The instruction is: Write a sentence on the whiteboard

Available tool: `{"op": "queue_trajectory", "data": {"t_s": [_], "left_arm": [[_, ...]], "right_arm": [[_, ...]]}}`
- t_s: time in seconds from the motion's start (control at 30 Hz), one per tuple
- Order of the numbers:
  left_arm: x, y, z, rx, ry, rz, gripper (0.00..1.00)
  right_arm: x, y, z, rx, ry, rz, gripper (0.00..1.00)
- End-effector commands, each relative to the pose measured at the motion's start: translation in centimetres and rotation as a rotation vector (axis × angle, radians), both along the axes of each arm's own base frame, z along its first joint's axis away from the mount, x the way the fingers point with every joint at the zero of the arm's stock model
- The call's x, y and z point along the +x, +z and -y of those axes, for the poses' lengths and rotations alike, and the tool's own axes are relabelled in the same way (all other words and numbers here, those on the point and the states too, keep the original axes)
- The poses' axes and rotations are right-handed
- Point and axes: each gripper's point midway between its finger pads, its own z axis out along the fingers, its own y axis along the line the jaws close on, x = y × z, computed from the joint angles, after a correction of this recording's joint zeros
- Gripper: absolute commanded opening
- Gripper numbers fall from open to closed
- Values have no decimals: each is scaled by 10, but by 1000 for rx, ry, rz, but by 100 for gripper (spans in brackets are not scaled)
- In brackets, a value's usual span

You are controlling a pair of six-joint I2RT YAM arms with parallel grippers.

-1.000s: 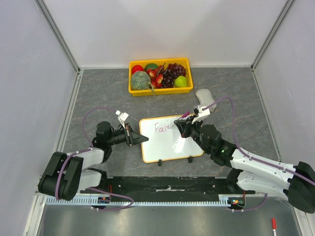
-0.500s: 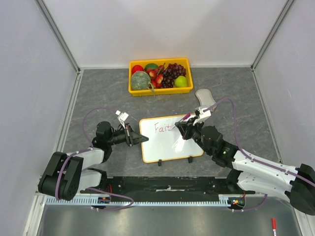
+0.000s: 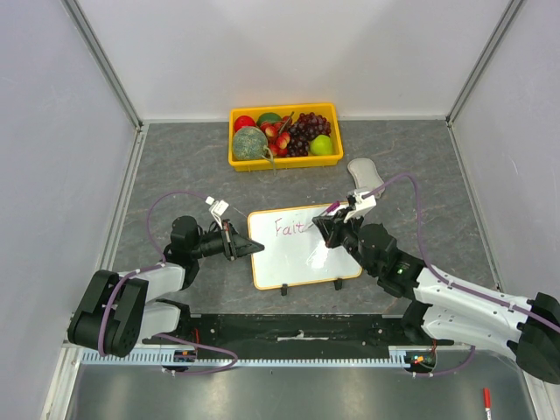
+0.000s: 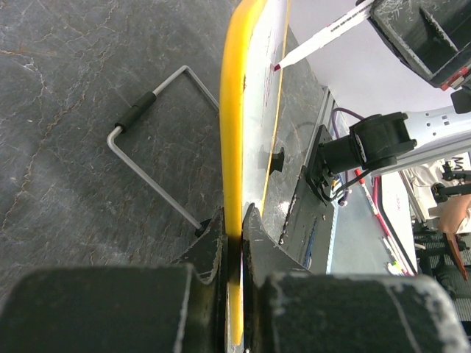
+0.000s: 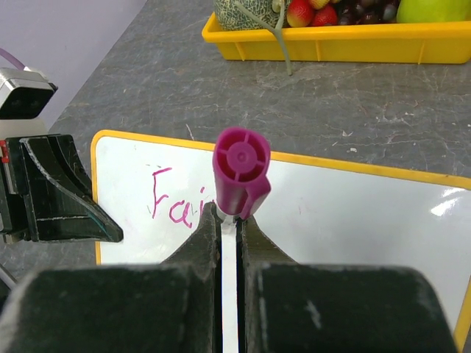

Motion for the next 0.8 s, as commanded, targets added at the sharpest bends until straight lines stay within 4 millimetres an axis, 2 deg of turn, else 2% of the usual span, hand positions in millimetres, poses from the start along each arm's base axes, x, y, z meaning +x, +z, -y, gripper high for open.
{"op": "queue_trajectory", "data": {"t_s": [0.0,0.23,0.77], "left_arm": [[17,-6,-5,53,65,68,2],[17,-6,-5,53,65,68,2],[17,-6,-5,53,63,68,2]], "right_arm": [[9,37,2,46,-39,65,0],[13,57,7,50,-65,105,0],[35,59,14,-2,-112,101,0]]}}
